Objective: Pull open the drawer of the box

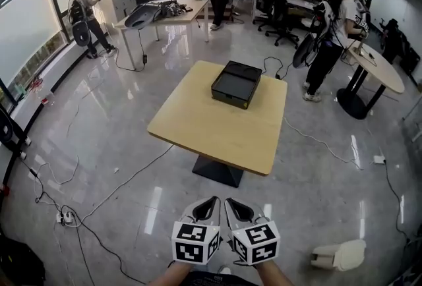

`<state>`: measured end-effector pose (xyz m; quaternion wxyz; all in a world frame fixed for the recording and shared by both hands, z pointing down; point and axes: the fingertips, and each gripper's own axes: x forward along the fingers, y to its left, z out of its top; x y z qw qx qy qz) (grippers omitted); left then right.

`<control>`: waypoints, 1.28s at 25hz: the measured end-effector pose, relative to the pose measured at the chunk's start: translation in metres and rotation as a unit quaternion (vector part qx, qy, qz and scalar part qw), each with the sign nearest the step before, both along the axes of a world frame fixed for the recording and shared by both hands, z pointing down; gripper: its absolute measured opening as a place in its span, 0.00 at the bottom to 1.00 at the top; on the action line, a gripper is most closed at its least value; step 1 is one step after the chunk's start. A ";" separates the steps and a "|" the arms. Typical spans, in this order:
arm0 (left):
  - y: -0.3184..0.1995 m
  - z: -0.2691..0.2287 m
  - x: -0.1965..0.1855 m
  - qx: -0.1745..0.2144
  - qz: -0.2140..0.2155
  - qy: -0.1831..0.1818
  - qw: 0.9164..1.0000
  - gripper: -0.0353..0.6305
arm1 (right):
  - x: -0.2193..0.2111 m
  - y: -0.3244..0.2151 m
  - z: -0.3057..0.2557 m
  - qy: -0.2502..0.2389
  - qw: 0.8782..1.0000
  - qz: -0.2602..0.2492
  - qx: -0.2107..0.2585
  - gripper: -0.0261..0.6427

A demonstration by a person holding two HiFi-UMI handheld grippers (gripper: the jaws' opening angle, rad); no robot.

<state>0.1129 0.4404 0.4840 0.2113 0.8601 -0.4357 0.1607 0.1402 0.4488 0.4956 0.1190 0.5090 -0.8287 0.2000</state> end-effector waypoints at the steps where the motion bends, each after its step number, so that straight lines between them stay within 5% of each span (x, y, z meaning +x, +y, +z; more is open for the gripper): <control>1: -0.017 -0.002 -0.002 0.000 0.004 0.001 1.000 0.06 | -0.003 -0.016 -0.002 0.001 1.000 0.003 -0.001 0.05; 15: -0.226 -0.003 -0.132 -0.007 0.045 0.027 0.999 0.06 | -0.133 -0.222 -0.006 0.019 0.999 0.040 -0.011 0.05; 22: -0.274 0.008 -0.170 -0.010 0.064 0.032 0.997 0.06 | -0.176 -0.272 -0.001 0.033 0.998 0.053 -0.001 0.05; 32: -0.347 0.017 -0.140 -0.019 0.077 0.026 0.997 0.06 | -0.147 -0.347 0.008 0.025 0.997 0.066 -0.009 0.05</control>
